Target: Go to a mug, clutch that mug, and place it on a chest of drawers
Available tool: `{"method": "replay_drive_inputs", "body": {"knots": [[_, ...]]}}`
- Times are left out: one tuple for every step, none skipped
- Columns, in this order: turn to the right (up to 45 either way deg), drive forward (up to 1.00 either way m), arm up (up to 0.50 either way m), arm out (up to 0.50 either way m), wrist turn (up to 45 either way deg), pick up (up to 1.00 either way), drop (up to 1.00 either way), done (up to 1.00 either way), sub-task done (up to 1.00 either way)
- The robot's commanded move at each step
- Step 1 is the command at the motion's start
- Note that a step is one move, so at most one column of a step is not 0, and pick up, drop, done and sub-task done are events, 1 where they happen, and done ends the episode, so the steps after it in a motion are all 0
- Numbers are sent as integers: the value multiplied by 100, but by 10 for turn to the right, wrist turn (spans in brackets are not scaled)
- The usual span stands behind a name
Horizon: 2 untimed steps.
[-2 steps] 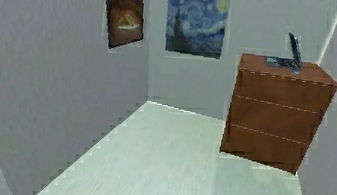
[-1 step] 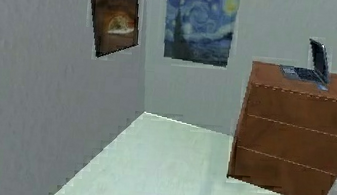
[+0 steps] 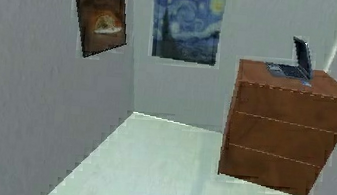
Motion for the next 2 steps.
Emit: {"method": "replay_drive_inputs", "body": {"knots": [[0,100,0,0,0,0,0,0,0],[30,0,0,0,0,0,0,0,0]]}}
